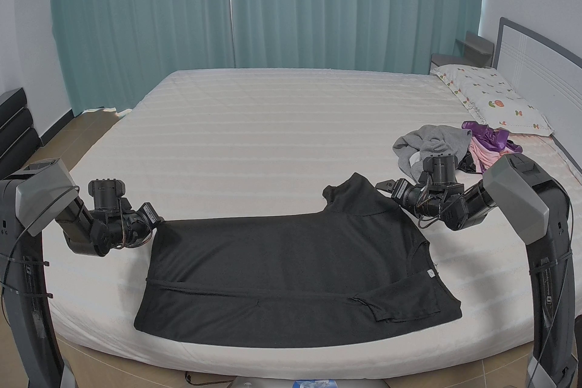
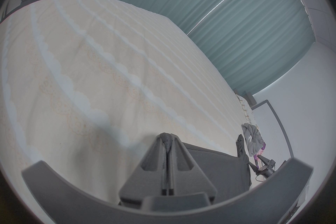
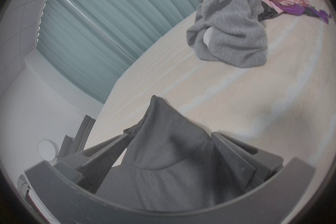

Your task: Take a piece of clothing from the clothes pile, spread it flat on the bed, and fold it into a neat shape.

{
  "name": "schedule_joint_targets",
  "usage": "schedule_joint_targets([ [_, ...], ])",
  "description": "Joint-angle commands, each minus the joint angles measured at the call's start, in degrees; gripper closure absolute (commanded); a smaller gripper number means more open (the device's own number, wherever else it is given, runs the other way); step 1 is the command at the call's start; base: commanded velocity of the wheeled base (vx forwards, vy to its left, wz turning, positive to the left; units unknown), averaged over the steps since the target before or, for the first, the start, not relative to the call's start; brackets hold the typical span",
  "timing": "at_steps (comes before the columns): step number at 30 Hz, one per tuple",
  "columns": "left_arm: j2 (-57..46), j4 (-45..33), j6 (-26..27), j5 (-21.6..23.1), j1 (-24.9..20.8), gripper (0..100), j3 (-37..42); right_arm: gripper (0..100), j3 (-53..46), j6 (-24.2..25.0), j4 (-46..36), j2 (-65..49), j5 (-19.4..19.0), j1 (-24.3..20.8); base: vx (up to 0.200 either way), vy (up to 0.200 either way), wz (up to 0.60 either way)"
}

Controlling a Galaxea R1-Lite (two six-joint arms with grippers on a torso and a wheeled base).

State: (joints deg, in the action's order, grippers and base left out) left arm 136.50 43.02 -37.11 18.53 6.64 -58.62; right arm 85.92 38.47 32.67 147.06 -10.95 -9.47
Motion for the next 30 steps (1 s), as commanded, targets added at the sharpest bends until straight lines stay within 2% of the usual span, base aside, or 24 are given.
schedule_joint_targets([
  [1,-0.1,0.0,0.1,0.1,-0.1,100,0.5,0,2.7,-0.1,-0.3,2.0,0.0,0.0,0.000,0.000,0.00],
  [4,-0.1,0.0,0.1,0.1,-0.1,100,0.5,0,4.2,0.0,-0.7,2.4,1.6,-0.1,0.000,0.000,0.00],
  [17,0.0,0.0,0.2,0.1,-0.1,100,0.5,0,6.5,-0.2,-1.5,6.1,2.2,-0.7,0.000,0.000,0.00],
  [18,0.0,0.1,0.3,0.1,-0.1,100,0.5,100,6.6,-0.2,-1.5,6.1,2.2,-0.6,0.000,0.000,0.00],
  [30,-0.1,0.1,0.3,0.1,-0.1,100,0.4,100,6.5,-0.5,-2.5,5.0,2.0,1.3,0.000,0.000,0.00],
])
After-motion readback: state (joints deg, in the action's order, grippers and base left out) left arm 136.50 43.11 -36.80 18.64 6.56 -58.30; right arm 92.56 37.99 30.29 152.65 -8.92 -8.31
